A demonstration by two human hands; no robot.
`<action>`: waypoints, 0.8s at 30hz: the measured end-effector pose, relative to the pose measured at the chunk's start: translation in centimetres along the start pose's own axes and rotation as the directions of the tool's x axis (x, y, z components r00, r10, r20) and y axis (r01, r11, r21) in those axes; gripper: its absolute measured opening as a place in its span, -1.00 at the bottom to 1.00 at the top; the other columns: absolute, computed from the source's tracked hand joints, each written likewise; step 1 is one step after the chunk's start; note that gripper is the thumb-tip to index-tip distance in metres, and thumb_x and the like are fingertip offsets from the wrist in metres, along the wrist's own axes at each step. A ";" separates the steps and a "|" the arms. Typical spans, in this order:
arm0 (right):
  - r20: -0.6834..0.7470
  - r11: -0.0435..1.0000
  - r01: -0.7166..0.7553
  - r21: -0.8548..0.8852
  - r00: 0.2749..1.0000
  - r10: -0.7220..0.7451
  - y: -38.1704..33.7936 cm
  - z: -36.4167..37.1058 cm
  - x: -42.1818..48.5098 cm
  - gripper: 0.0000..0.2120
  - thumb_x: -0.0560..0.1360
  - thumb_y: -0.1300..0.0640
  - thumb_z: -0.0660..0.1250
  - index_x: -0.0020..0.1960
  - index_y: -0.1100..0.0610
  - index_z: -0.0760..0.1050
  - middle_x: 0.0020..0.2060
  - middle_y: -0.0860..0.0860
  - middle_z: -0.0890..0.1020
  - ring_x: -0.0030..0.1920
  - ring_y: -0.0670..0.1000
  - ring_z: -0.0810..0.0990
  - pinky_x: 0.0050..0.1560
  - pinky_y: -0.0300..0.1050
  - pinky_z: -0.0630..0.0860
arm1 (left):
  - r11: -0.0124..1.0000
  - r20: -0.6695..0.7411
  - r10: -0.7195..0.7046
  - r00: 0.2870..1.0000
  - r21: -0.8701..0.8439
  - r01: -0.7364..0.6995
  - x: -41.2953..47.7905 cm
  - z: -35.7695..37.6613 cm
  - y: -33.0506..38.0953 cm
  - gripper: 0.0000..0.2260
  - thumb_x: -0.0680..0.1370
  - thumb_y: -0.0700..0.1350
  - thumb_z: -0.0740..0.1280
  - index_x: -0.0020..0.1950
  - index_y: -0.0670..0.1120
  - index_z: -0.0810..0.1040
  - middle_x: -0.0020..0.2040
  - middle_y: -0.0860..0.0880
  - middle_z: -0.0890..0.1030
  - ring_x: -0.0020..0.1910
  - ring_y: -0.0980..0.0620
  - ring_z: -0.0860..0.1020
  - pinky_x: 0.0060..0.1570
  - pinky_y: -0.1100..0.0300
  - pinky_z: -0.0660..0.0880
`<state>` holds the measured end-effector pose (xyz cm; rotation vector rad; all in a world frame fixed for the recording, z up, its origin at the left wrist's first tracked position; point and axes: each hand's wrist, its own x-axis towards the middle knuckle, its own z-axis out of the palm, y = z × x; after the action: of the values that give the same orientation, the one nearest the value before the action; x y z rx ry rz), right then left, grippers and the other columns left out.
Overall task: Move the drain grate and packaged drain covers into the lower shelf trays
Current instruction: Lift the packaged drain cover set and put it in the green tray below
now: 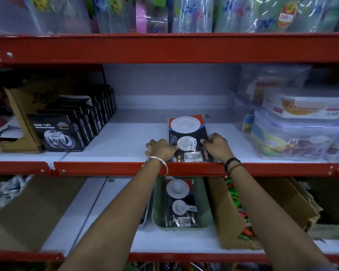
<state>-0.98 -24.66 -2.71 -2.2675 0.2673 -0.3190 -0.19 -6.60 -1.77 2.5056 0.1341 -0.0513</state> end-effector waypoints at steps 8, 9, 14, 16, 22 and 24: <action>-0.171 0.939 0.204 0.278 0.972 -0.161 -4.1 -1.7 -3.6 -0.92 0.59 0.16 0.19 -0.02 0.17 0.38 -0.18 0.07 0.55 -0.22 0.06 0.51 -0.17 -0.10 0.41 | 0.882 -0.191 0.102 0.976 -0.436 -0.177 -3.3 -2.6 0.4 -0.73 0.54 -0.06 0.27 -0.31 -0.15 0.45 -0.13 -0.20 0.55 -0.08 -0.16 0.48 0.00 0.06 0.45; -0.179 0.929 0.229 0.289 0.967 -0.183 -4.4 -1.9 -4.4 -0.92 0.60 0.16 0.18 0.02 0.18 0.37 -0.16 0.08 0.54 -0.19 0.06 0.51 -0.16 -0.10 0.41 | 0.846 -0.197 0.115 0.974 -0.495 -0.200 -4.0 -2.9 0.1 -0.68 0.55 -0.08 0.27 -0.40 -0.11 0.36 -0.28 -0.15 0.52 -0.21 -0.13 0.47 -0.13 0.11 0.45; -0.220 0.940 0.260 0.222 0.952 -0.211 -3.7 -1.0 -10.6 -0.86 0.59 0.13 0.20 0.05 0.20 0.38 -0.32 0.07 0.57 -0.31 0.07 0.51 -0.23 -0.05 0.42 | 0.816 -0.167 0.222 0.961 -0.507 -0.276 -9.1 -2.8 -4.1 -0.71 0.56 -0.08 0.26 -0.33 -0.10 0.31 -0.41 -0.03 0.41 -0.36 -0.05 0.44 -0.32 0.15 0.36; -0.226 0.945 0.250 0.211 0.953 -0.202 -2.9 0.1 -13.9 -0.83 0.59 0.12 0.20 0.08 0.23 0.38 -0.31 0.08 0.59 -0.28 0.08 0.54 -0.24 -0.09 0.44 | 0.818 -0.182 0.230 0.956 -0.497 -0.291 -11.6 -1.9 -6.3 -0.82 0.57 -0.08 0.25 -0.09 -0.19 0.37 -0.27 -0.05 0.49 -0.22 -0.08 0.48 -0.20 0.08 0.38; -0.259 0.974 0.194 0.114 0.953 -0.159 1.4 4.0 -22.9 -0.86 0.59 0.11 0.20 0.03 0.20 0.39 -0.46 -0.07 0.44 -0.45 -0.06 0.39 -0.38 -0.18 0.26 | 0.838 -0.186 0.355 0.916 -0.370 -0.400 -18.4 2.1 -13.4 -0.80 0.60 -0.05 0.21 -0.04 -0.17 0.30 -0.31 -0.11 0.49 -0.21 -0.23 0.55 -0.33 0.09 0.27; -0.251 0.976 0.180 0.125 0.957 -0.145 3.3 5.5 -25.3 -0.85 0.59 0.08 0.19 0.01 0.17 0.36 -0.51 -0.08 0.38 -0.50 -0.08 0.33 -0.37 -0.05 0.31 | 0.848 -0.138 0.369 0.919 -0.354 -0.394 -20.1 3.7 -15.8 -0.76 0.59 0.00 0.20 -0.04 -0.17 0.29 -0.36 0.01 0.42 -0.31 -0.15 0.51 -0.41 0.11 0.24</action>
<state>-23.50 -15.46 -12.30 -2.1089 0.1743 -0.6811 -21.92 2.17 -12.66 2.1039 -0.3068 0.2032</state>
